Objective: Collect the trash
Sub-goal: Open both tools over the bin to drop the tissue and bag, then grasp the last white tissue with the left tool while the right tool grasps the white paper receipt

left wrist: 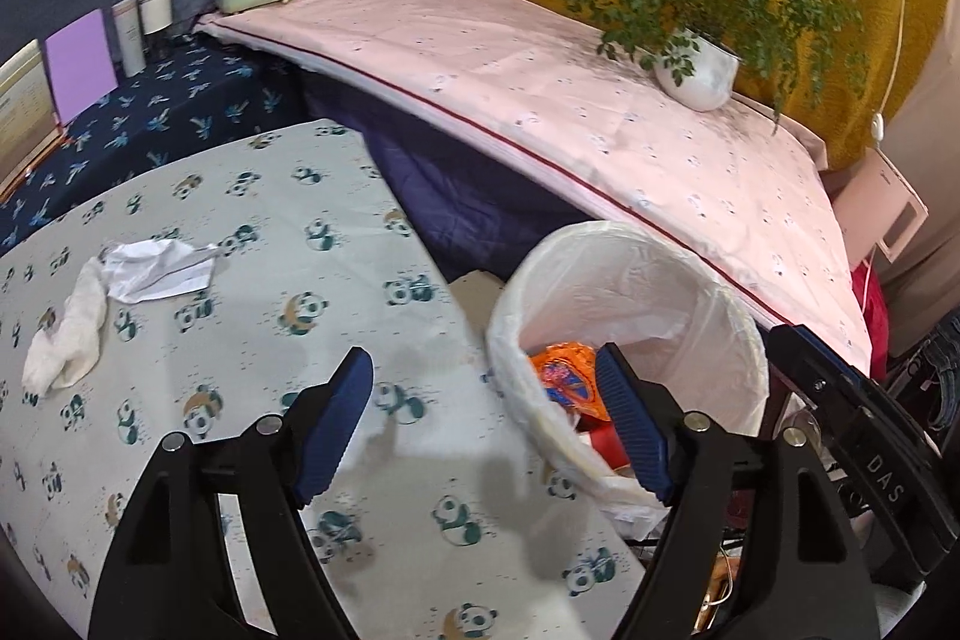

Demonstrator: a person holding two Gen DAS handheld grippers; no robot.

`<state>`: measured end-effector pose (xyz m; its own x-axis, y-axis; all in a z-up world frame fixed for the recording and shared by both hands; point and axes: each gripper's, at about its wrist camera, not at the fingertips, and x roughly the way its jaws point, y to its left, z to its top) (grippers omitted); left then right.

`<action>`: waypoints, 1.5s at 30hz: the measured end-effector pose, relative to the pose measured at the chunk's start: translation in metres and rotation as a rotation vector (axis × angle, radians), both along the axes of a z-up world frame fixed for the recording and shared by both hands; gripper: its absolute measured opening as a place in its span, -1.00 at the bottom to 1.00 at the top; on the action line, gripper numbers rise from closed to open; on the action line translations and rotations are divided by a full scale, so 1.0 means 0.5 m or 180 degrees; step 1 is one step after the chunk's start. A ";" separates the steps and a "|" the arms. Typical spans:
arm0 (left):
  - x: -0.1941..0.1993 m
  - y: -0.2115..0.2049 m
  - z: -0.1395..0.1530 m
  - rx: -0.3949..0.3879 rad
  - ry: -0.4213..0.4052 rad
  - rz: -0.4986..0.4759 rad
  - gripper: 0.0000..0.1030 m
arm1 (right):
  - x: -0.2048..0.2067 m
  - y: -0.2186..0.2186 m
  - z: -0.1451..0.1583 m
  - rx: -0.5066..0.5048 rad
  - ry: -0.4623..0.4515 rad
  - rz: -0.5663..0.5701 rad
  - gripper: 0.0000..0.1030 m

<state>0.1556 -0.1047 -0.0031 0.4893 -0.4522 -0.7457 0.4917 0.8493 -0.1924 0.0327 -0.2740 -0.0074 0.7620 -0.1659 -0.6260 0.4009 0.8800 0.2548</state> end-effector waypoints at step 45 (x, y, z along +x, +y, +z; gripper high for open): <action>0.223 0.455 -0.134 0.0619 0.0006 0.1074 0.80 | 0.381 0.431 -0.078 -0.0351 0.0377 0.1699 0.27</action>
